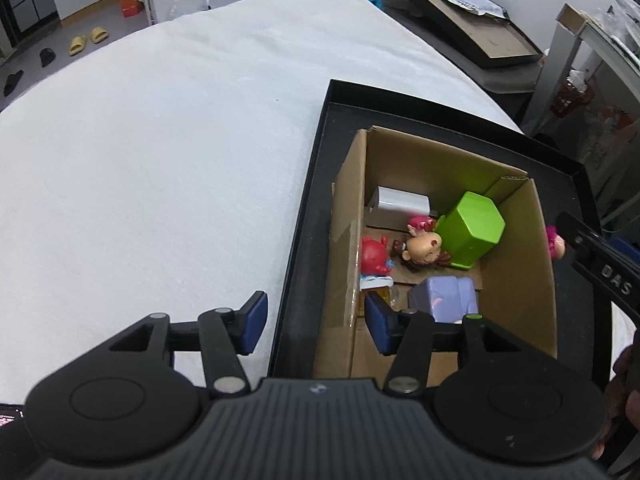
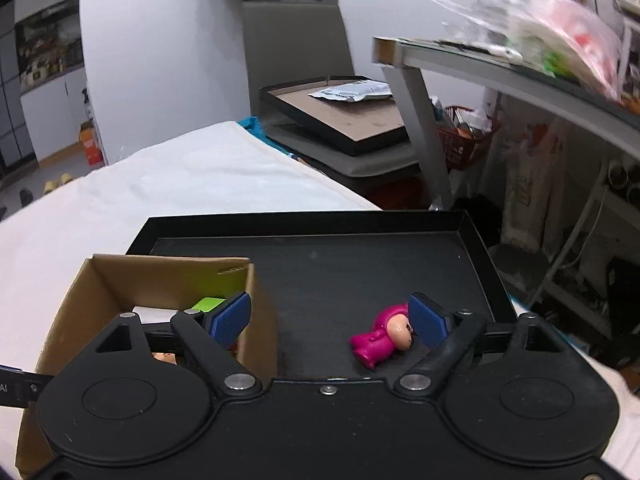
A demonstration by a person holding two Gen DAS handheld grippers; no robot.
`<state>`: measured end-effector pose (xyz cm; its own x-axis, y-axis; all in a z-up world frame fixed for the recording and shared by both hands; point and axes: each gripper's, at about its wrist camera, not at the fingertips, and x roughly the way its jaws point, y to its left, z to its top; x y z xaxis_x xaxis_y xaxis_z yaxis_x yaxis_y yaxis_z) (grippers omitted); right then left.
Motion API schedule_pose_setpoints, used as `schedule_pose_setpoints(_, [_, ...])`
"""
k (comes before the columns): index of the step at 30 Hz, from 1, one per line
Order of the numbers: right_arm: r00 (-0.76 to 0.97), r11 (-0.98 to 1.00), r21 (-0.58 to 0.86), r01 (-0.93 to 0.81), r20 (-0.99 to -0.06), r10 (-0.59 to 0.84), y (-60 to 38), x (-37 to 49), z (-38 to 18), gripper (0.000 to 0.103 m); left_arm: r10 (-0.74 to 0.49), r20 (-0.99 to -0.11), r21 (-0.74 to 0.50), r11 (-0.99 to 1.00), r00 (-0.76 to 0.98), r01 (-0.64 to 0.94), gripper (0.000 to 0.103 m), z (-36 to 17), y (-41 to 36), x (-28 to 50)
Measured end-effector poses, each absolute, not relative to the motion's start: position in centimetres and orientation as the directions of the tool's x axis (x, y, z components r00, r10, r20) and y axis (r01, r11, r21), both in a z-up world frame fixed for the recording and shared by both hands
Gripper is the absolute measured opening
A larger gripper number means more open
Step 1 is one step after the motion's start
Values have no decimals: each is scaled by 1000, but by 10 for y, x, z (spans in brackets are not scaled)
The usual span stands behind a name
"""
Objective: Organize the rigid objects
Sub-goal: 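Reach the right tool to the magenta hooded figure and grasp it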
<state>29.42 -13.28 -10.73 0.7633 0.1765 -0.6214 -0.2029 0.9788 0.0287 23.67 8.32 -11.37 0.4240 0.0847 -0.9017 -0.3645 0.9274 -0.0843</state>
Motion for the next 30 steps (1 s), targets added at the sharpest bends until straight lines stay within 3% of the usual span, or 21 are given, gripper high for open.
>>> schedule_pose_setpoints(6, [760,980,93,-178,-619,197,-151,301,-122,94,125,-902,-44,925,413,-377,53,-114,75,244])
schedule_pose_setpoints(13, [754,985,33,-170,-640,152,-151,310,-146,94,172,-899,4,922,402,-387,54,-113,67,257])
schedule_pose_setpoints(17, [744,983,83,-164,-644,178,-157,316,-152,94,209,-899,46,919,385,-391,54,-114,65,266])
schedule_pose_setpoints(30, [698,985,113,-127,-696,170,-170,340,-178,79,249,-904,116,926,349,-360,54,-124,48,292])
